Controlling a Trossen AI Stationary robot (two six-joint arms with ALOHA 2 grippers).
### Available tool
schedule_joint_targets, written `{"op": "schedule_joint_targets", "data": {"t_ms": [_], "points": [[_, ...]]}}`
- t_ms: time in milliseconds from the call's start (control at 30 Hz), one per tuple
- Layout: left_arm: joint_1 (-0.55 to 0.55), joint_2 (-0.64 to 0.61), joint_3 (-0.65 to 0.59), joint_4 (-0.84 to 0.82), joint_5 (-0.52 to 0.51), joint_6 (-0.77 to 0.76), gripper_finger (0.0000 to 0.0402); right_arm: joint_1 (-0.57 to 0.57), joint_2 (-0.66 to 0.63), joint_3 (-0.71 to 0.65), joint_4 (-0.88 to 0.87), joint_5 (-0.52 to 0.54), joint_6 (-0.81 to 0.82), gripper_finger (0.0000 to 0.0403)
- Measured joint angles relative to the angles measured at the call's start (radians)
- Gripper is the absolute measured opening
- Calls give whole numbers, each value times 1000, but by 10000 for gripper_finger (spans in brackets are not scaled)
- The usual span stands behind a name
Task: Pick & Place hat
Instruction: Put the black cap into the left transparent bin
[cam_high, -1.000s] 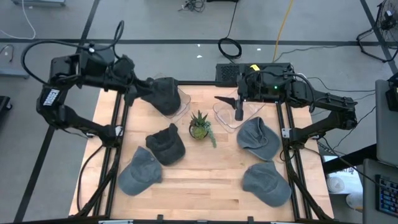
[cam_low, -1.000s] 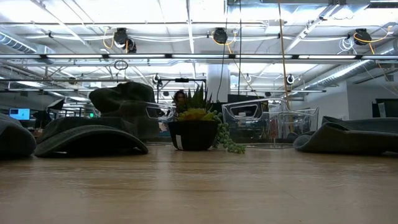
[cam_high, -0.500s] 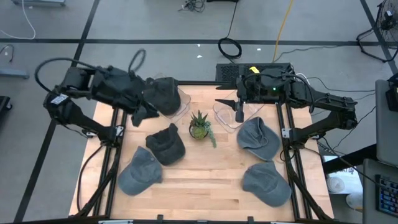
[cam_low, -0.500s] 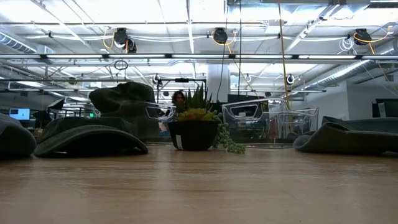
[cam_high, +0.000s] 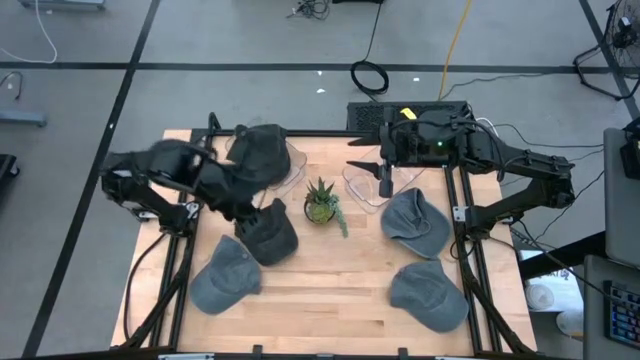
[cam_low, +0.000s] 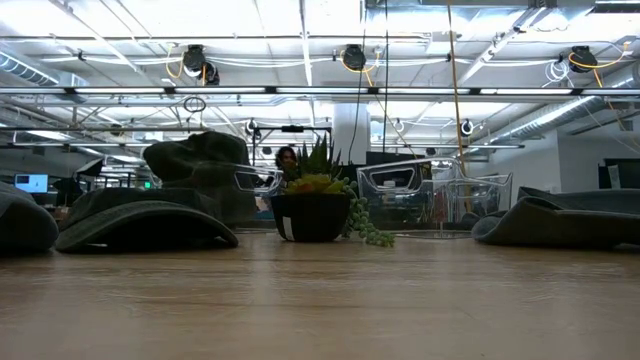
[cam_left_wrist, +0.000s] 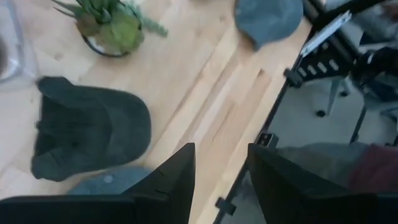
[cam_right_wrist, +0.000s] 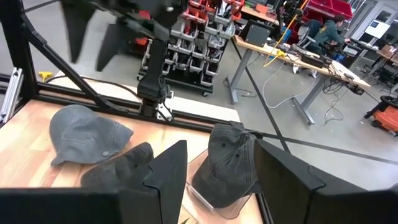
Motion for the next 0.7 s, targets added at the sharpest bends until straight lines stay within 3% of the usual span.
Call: {"op": "schedule_joint_targets", "data": {"t_ms": [333,700], "points": [[-88,153,0,-3,-15,19,167,0,-9,0,-15,0,7,185],[-143,355,0,-38,-55,13,261,0,-48,0,-32,5,6,253]]}}
